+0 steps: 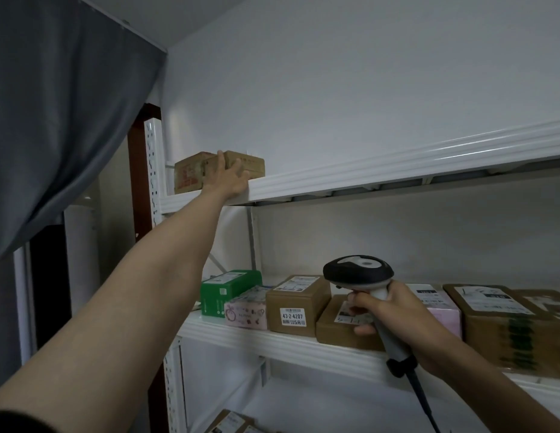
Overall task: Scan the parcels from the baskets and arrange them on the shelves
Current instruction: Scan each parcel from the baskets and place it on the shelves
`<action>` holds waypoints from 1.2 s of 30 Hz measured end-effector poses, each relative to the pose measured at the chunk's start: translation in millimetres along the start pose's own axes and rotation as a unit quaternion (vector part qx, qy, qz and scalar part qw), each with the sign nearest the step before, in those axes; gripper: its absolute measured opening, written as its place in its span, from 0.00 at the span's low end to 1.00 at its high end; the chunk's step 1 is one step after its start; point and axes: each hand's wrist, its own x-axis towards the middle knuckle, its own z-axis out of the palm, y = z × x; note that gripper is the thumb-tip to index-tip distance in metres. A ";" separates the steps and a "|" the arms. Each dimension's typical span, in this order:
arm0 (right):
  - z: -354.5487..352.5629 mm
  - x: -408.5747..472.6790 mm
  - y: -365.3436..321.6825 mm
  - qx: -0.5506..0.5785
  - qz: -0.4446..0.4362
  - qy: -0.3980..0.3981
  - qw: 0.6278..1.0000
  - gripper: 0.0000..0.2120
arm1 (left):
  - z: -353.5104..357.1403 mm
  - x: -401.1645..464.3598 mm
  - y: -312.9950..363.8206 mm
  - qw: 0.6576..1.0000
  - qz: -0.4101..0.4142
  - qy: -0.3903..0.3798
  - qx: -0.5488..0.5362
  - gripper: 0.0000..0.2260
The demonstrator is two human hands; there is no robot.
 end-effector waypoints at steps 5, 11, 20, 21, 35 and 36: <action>-0.7 -18.0 -3.9 -0.017 -0.001 0.002 1.000 0.12 | 9.4 -23.6 -1.2 0.992 0.029 0.103 -0.072 0.26; -8.5 -53.5 -3.8 -0.017 0.005 0.003 1.000 0.12 | 30.7 -107.2 18.5 0.939 0.097 0.282 -0.173 0.18; -32.1 -140.5 17.1 -0.041 0.035 -0.011 0.998 0.12 | 92.0 -301.9 74.5 0.942 0.166 0.155 -0.248 0.13; -37.3 -152.2 21.0 -0.042 0.039 -0.010 0.998 0.10 | 97.9 -322.0 83.8 0.941 0.170 0.138 -0.258 0.11; -168.9 -371.4 113.9 -0.001 0.206 0.111 0.972 0.08 | 200.3 -622.8 261.6 0.878 0.250 -0.160 -0.376 0.04; -181.4 -390.5 120.7 0.000 0.218 0.129 0.967 0.08 | 204.6 -642.2 276.8 0.866 0.261 -0.192 -0.380 0.03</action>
